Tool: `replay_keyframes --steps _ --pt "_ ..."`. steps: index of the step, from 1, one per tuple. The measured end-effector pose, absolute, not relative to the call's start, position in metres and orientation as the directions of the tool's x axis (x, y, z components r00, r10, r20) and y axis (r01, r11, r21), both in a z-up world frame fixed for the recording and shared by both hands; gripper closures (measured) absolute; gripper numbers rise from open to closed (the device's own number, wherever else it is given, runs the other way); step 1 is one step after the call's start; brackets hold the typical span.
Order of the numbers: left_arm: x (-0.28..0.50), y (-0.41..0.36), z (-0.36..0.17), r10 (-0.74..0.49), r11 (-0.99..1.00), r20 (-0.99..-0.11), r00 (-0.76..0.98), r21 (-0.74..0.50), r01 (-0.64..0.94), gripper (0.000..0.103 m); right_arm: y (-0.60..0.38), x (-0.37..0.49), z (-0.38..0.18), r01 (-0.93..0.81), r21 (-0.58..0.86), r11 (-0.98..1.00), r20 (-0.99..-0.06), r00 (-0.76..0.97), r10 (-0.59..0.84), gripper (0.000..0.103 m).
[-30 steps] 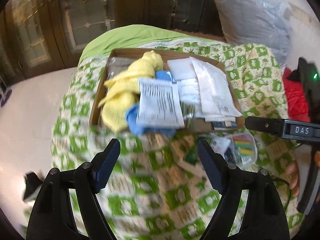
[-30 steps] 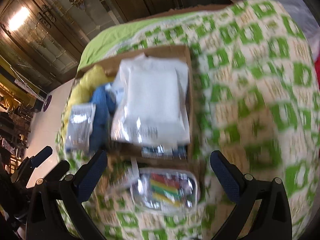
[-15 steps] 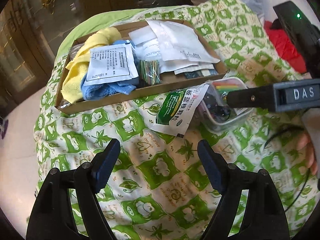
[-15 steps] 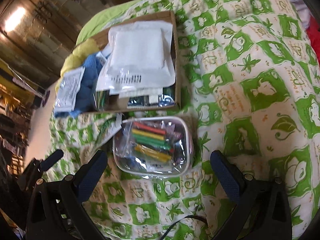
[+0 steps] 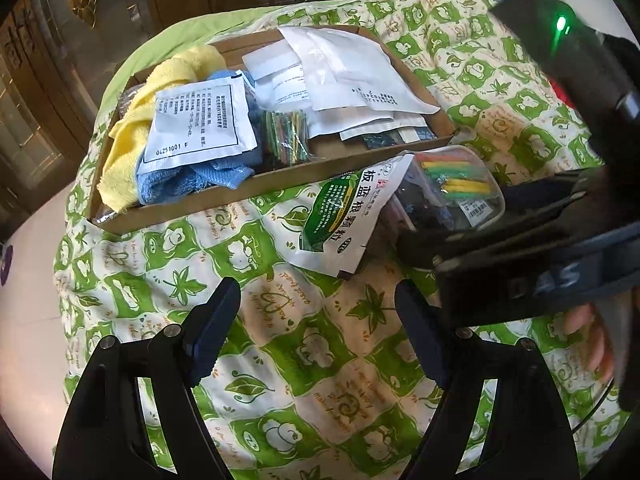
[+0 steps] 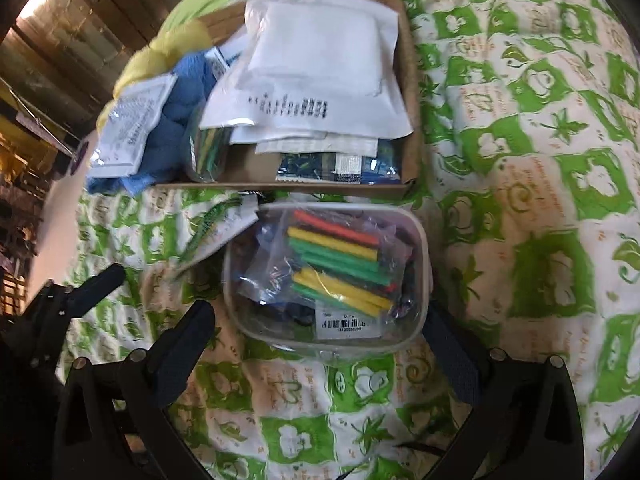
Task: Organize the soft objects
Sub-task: 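Grasp the green-print packet with the left gripper while the right grasps the coloured-sticks bag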
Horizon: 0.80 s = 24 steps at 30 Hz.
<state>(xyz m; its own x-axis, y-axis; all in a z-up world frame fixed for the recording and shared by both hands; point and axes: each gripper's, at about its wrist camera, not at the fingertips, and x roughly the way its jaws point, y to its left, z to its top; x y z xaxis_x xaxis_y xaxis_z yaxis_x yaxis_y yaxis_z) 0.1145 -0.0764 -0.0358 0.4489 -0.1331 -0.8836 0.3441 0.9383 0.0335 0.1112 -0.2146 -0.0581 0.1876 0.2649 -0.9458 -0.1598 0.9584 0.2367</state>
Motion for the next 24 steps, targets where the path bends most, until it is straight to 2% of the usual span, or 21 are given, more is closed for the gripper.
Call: replay_keyframes --steps 12,15,17,20,22,24 --pt "0.146 -0.080 -0.038 -0.157 0.939 -0.874 0.460 0.012 0.343 0.024 -0.241 0.108 -0.043 -0.117 0.308 0.944 -0.916 0.231 0.328 0.002" --pt "0.153 -0.078 -0.046 -0.173 0.939 -0.883 0.437 -0.014 0.342 0.046 -0.246 0.103 -0.041 -0.125 0.319 0.939 -0.911 0.231 0.341 0.002" --pt "0.154 -0.077 -0.051 -0.182 0.938 -0.890 0.418 -0.030 0.345 0.078 -0.252 0.102 -0.039 -0.129 0.325 0.937 -0.907 0.238 0.348 0.003" --pt "0.150 -0.077 -0.054 -0.177 0.934 -0.894 0.412 -0.021 0.356 0.083 -0.257 0.096 -0.032 -0.132 0.339 0.932 -0.901 0.239 0.362 0.003" --pt "0.144 -0.078 -0.050 -0.176 0.932 -0.894 0.412 -0.017 0.361 0.085 -0.259 0.092 -0.030 -0.137 0.337 0.932 -0.902 0.236 0.361 0.012" --pt "0.133 -0.078 -0.043 -0.173 0.934 -0.892 0.417 -0.014 0.357 0.085 -0.259 0.089 -0.032 -0.145 0.333 0.932 -0.906 0.225 0.359 0.016"
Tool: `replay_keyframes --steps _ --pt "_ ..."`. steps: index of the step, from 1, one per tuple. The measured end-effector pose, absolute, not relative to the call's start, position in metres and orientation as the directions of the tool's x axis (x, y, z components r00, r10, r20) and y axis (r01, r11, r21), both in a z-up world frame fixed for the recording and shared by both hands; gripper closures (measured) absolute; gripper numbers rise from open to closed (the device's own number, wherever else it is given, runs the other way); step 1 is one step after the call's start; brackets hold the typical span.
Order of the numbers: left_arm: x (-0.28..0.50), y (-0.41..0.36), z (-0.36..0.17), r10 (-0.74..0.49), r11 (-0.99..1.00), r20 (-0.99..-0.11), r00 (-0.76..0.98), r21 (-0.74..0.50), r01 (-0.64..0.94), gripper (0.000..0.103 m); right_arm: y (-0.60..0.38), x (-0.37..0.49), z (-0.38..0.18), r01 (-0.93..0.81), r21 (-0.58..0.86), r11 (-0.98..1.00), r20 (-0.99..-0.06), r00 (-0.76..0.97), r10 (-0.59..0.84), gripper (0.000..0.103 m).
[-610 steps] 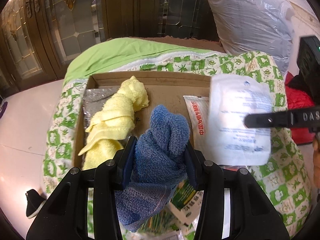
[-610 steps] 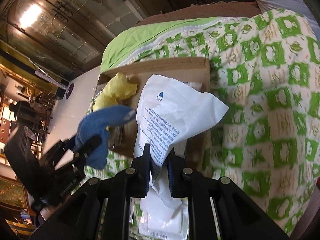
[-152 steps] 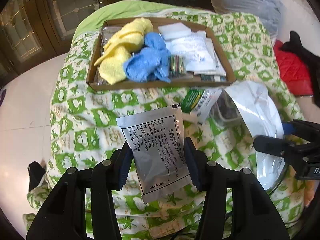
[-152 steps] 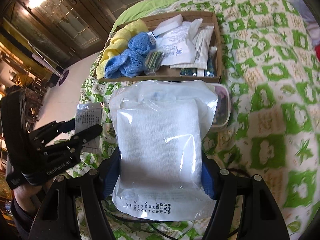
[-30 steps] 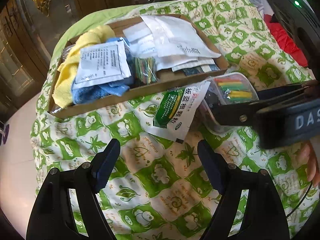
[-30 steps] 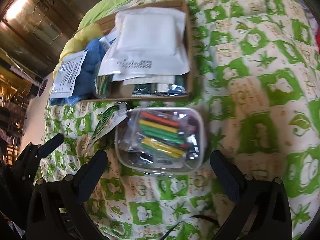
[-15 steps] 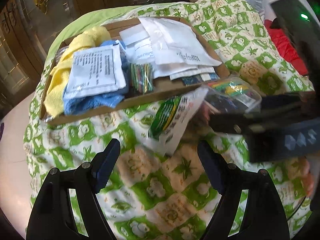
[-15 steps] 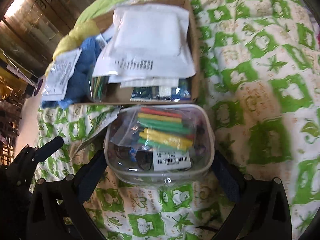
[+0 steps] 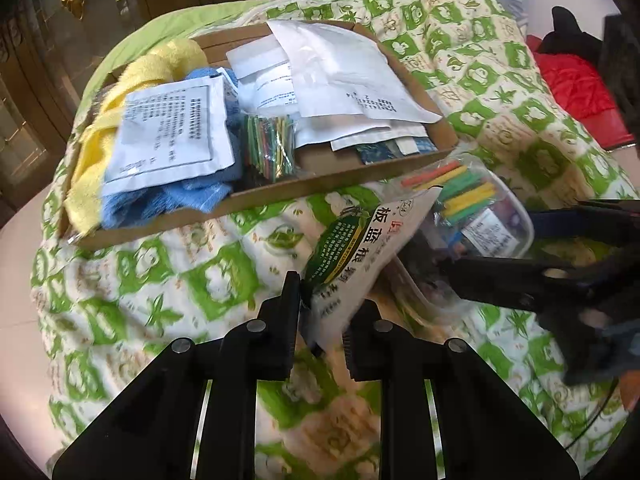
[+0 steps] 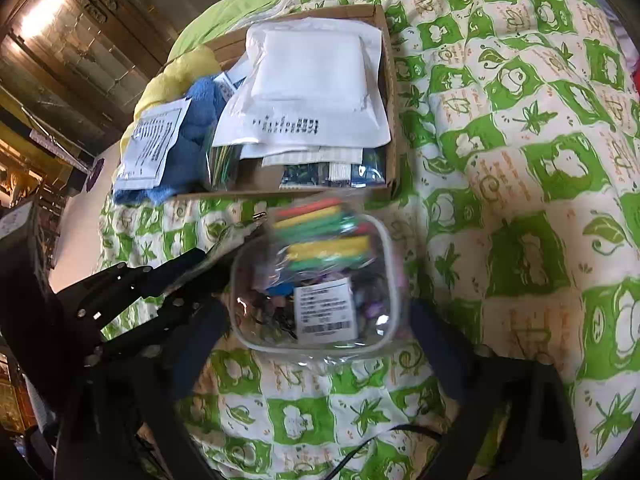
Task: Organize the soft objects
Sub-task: 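Grasp the green-print packet with the left gripper while the right grasps the coloured-sticks bag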
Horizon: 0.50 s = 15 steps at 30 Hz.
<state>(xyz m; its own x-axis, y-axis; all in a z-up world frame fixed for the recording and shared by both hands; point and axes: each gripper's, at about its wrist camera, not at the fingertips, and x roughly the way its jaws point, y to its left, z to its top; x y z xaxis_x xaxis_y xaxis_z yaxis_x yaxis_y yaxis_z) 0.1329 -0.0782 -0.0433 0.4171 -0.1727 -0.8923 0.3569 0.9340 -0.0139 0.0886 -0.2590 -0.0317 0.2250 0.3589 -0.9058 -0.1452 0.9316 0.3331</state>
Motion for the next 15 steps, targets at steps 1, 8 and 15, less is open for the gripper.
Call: replay_keyframes --steps 1,8,15 --pt "0.128 -0.077 -0.040 -0.173 0.936 -0.892 0.417 -0.017 0.352 0.085 -0.258 0.088 -0.034 -0.150 0.330 0.932 -0.908 0.218 0.356 0.017" --pt "0.109 -0.050 -0.019 -0.215 0.959 -0.880 0.424 -0.107 0.264 0.085 -0.259 0.090 -0.033 -0.145 0.343 0.928 -0.900 0.233 0.369 0.016" --pt "0.104 -0.051 -0.017 -0.251 0.952 -0.875 0.414 -0.147 0.267 0.085 -0.270 0.090 -0.014 -0.142 0.274 0.951 -0.889 0.341 0.307 0.017"
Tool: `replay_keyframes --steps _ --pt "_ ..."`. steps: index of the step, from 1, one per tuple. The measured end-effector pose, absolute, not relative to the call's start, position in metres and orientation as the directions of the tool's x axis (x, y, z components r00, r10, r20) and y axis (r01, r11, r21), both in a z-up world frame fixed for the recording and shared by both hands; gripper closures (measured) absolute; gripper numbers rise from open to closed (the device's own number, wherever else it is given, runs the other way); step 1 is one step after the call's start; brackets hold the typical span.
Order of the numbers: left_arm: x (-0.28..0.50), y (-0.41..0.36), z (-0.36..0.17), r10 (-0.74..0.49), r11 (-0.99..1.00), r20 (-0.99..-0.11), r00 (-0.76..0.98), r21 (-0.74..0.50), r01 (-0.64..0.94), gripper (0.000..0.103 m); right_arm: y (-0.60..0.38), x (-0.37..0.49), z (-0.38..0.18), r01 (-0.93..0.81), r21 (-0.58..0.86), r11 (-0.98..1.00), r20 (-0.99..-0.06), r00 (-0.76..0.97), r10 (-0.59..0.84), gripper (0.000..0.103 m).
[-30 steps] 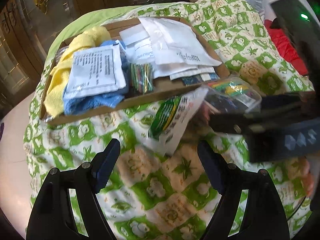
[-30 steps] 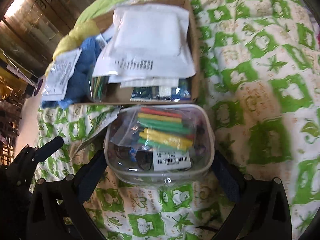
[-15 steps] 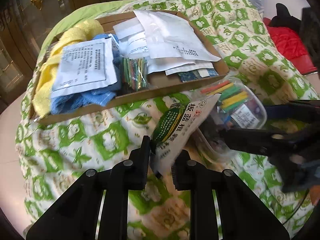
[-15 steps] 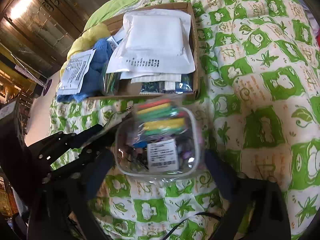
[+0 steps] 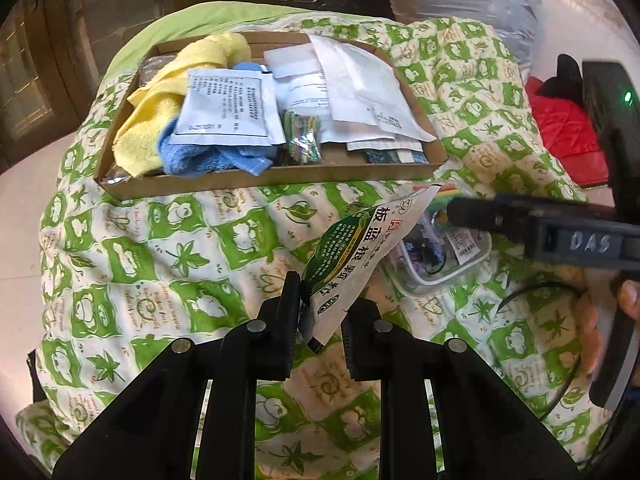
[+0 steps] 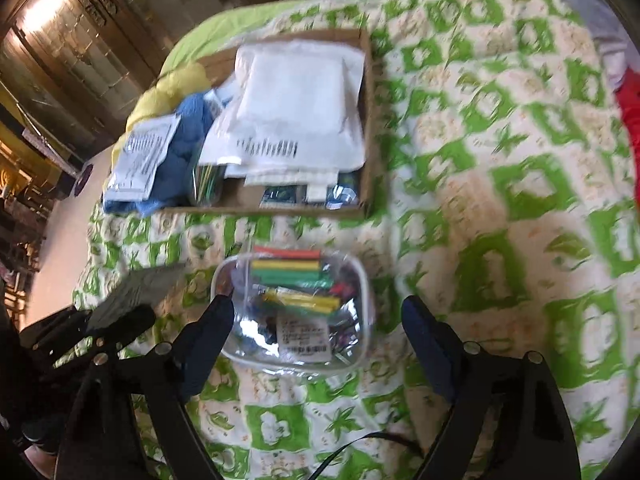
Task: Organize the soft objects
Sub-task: 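Grasp the green-print packet with the left gripper while the right grasps the coloured-sticks bag, then lift the green-print packet with the left gripper while the right lifts the sticks bag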
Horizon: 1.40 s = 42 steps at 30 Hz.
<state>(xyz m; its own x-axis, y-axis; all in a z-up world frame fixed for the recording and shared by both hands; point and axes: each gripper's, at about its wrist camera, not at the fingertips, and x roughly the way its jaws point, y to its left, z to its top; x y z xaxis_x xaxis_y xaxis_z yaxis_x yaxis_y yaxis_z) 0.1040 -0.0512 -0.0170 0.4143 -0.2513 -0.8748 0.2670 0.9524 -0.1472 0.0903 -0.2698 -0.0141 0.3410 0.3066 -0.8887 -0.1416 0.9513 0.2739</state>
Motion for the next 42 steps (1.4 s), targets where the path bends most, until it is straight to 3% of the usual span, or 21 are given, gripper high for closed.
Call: replay_keyframes --steps 3,6,9,11,13,18,28,30,42 --pt "0.106 -0.056 -0.020 -0.254 0.950 -0.878 0.406 -0.149 0.273 0.085 -0.269 0.089 -0.009 -0.159 0.295 0.942 -0.875 0.351 0.333 0.020" --pt "0.108 -0.057 -0.021 -0.257 0.950 -0.879 0.402 -0.153 0.272 0.085 -0.262 0.091 -0.018 -0.178 0.295 0.939 -0.892 0.300 0.337 0.039" --pt "0.108 -0.058 -0.020 -0.258 0.949 -0.877 0.404 -0.153 0.274 0.085 -0.254 0.094 -0.030 -0.170 0.263 0.950 -0.911 0.279 0.302 0.041" --pt "0.108 -0.057 -0.020 -0.260 0.949 -0.877 0.405 -0.154 0.275 0.085 -0.253 0.097 -0.030 -0.169 0.244 0.955 -0.918 0.276 0.284 0.049" --pt "0.107 -0.056 -0.019 -0.263 0.948 -0.873 0.411 -0.156 0.276 0.085 -0.252 0.101 -0.029 -0.175 0.201 0.964 -0.930 0.276 0.244 0.073" --pt "0.107 -0.054 -0.015 -0.270 0.949 -0.865 0.422 -0.165 0.269 0.085 -0.265 0.109 -0.026 -0.153 0.214 0.965 -0.933 0.262 0.248 0.094" --pt "0.109 -0.061 -0.032 -0.246 0.951 -0.893 0.378 -0.147 0.272 0.085 -0.271 0.105 -0.014 -0.160 0.250 0.955 -0.917 0.278 0.287 0.094" --pt "0.110 -0.062 -0.038 -0.232 0.954 -0.901 0.366 -0.137 0.267 0.089 -0.268 0.104 -0.014 -0.158 0.262 0.952 -0.913 0.279 0.298 0.094" --pt "0.103 -0.054 -0.012 -0.251 0.959 -0.852 0.460 -0.153 0.240 0.091 -0.269 0.087 -0.010 -0.155 0.293 0.943 -0.898 0.294 0.327 0.094"
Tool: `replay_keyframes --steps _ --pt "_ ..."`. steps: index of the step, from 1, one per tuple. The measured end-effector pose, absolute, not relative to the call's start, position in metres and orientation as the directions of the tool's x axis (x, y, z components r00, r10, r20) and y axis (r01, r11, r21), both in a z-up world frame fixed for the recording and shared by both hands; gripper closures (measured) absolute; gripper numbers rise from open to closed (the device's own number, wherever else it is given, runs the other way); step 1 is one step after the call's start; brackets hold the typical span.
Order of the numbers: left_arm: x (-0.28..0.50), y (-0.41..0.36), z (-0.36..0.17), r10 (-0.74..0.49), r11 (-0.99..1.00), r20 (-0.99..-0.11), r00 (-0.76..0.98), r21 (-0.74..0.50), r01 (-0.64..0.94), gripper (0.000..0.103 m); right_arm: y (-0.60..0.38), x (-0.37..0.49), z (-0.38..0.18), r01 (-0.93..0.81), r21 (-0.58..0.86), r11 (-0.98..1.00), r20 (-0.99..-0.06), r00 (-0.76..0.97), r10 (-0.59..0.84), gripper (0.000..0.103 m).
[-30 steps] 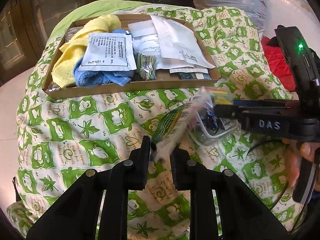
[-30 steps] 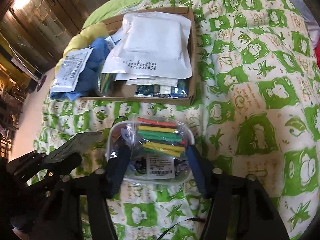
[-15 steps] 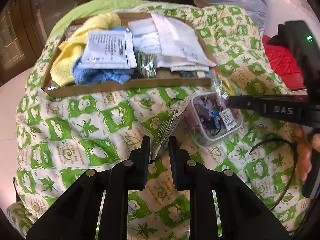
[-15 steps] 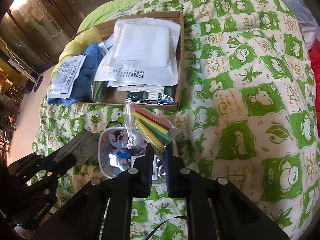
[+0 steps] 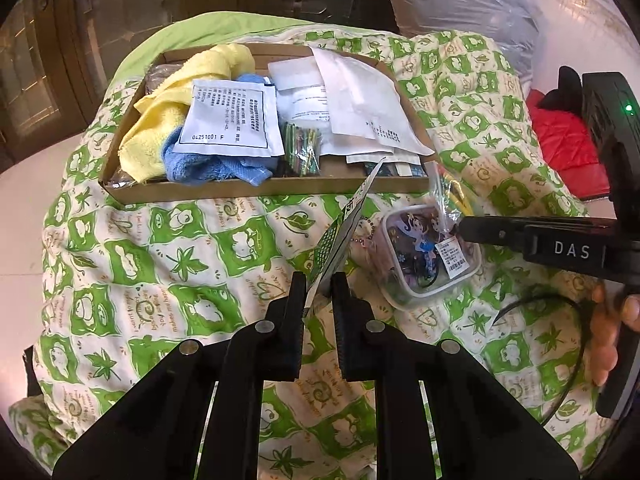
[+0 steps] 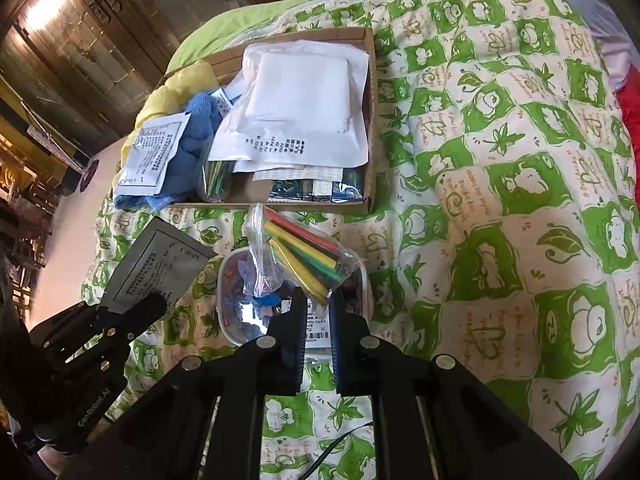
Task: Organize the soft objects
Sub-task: 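Lift the green-print packet with the left gripper while the right lifts the sticks bag, then carry the green packet and sticks bag into the tray and open both grippers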
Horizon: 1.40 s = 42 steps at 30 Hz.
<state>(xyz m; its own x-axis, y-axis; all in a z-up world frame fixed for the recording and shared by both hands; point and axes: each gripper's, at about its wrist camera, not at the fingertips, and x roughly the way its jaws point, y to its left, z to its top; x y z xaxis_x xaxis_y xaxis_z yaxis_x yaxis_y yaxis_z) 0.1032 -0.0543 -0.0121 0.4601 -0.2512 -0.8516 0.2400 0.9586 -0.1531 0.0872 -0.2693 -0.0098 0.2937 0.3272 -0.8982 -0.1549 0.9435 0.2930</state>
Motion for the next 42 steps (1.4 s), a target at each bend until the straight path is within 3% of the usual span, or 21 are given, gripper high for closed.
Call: replay_keyframes --steps 19,42 --pt "0.099 -0.052 0.001 -0.231 0.962 -0.840 0.490 -0.123 0.243 0.091 -0.260 0.086 -0.004 -0.186 0.280 0.942 -0.902 0.285 0.325 0.094" --pt "0.136 -0.036 0.052 -0.184 0.974 -0.816 0.548 -0.079 0.210 0.091 -0.245 0.117 0.020 -0.231 0.321 0.919 -0.886 0.270 0.377 0.094"
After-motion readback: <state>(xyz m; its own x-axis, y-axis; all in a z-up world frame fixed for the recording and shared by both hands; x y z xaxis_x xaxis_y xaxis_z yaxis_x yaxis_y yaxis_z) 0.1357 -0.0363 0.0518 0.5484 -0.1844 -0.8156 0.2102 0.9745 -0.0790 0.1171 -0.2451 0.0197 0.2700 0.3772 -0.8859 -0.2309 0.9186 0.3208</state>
